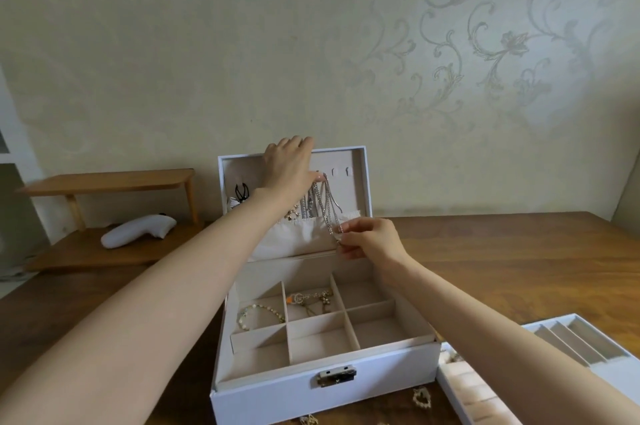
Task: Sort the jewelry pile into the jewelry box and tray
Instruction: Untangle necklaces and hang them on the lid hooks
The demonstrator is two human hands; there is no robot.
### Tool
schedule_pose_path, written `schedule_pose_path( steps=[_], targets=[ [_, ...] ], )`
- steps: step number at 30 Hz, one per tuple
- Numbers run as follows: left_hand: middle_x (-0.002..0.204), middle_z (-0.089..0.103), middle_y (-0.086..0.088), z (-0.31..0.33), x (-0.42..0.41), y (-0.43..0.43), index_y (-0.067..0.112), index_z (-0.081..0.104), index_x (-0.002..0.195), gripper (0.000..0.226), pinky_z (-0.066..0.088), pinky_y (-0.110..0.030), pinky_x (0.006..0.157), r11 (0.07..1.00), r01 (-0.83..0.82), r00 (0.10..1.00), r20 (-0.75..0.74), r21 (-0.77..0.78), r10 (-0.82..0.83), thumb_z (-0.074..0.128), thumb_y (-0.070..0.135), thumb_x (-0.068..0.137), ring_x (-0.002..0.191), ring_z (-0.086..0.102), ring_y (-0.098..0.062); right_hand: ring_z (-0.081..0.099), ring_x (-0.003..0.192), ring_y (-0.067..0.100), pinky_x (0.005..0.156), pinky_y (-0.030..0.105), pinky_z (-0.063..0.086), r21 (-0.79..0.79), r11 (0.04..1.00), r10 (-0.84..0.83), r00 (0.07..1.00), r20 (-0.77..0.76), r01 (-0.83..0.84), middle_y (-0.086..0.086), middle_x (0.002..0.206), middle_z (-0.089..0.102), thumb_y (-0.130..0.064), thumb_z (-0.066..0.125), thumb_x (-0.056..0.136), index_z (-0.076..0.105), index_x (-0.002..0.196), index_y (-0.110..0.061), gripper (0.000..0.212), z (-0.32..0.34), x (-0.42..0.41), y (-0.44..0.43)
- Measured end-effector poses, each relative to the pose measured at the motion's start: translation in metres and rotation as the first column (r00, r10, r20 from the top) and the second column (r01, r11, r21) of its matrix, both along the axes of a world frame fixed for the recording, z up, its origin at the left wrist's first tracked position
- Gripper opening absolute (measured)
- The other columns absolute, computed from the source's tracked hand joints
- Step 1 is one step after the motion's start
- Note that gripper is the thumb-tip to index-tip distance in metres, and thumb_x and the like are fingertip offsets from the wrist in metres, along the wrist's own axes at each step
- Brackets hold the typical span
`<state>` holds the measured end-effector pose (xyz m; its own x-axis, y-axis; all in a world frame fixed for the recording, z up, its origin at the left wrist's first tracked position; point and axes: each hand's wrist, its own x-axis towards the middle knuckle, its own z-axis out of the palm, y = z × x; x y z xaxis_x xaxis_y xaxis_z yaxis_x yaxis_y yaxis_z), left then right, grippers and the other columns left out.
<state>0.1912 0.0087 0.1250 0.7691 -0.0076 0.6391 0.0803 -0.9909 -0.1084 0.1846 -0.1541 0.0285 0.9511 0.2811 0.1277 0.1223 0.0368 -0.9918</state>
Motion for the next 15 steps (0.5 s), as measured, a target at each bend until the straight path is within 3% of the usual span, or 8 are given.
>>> schedule_pose_path(
  steps=[3, 6, 8, 10, 15],
  targets=[
    [0.12, 0.057, -0.01, -0.006, -0.005, 0.006, 0.009, 0.054, 0.121, 0.054, 0.037, -0.038, 0.091, 0.988, 0.152, 0.984, 0.097, -0.039, -0.148, 0.072, 0.036, 0.078, 0.113, 0.051, -0.029, 0.065, 0.056, 0.019, 0.05, 0.025, 0.052, 0.062, 0.998, 0.009, 0.999, -0.033, -0.007, 0.012, 0.07, 0.064, 0.009, 0.065, 0.08, 0.061, 0.071, -0.008, 0.019, 0.002, -0.003, -0.002],
    [0.105, 0.06, -0.009, -0.022, -0.022, 0.006, 0.007, 0.061, 0.099, 0.023, 0.038, -0.036, 0.083, 0.906, 0.385, 0.841, 0.338, 0.175, -0.423, 0.061, 0.009, 0.077, 0.096, 0.052, -0.028, 0.065, 0.055, 0.015, 0.049, 0.022, 0.053, 0.141, 0.988, 0.079, 0.994, -0.078, -0.068, 0.011, 0.069, 0.062, 0.01, 0.067, 0.079, 0.06, 0.073, -0.005, 0.018, 0.007, -0.009, -0.006],
    [0.089, 0.06, -0.003, -0.038, -0.036, 0.003, 0.011, 0.061, 0.084, 0.019, 0.034, -0.033, 0.075, 0.832, 0.493, 0.788, 0.276, 0.256, -0.551, 0.05, 0.001, 0.072, 0.086, 0.049, -0.023, 0.064, 0.056, 0.012, 0.052, 0.02, 0.052, 0.168, 0.977, 0.148, 0.984, -0.099, -0.13, 0.008, 0.066, 0.063, 0.005, 0.068, 0.08, 0.062, 0.076, -0.005, 0.013, 0.008, -0.011, -0.01],
    [0.083, 0.061, 0.001, -0.055, -0.043, 0.0, 0.014, 0.06, 0.08, 0.022, 0.032, -0.03, 0.074, 0.799, 0.57, 0.788, 0.149, 0.189, -0.597, 0.046, 0.0, 0.071, 0.084, 0.049, -0.019, 0.063, 0.056, 0.011, 0.055, 0.019, 0.052, 0.186, 0.966, 0.203, 0.973, -0.113, -0.18, 0.005, 0.065, 0.064, 0.0, 0.067, 0.082, 0.065, 0.08, -0.005, 0.006, 0.01, -0.011, -0.014],
    [0.096, 0.062, 0.003, -0.072, -0.043, 0.0, 0.013, 0.06, 0.096, 0.021, 0.034, -0.035, 0.088, 0.853, 0.519, 0.853, -0.037, -0.049, -0.521, 0.064, 0.007, 0.076, 0.096, 0.052, -0.018, 0.06, 0.052, 0.009, 0.053, 0.018, 0.051, 0.282, 0.933, 0.269, 0.953, -0.139, -0.222, 0.004, 0.059, 0.062, -0.001, 0.062, 0.084, 0.064, 0.086, -0.001, 0.003, 0.013, -0.01, -0.016]
  ],
)
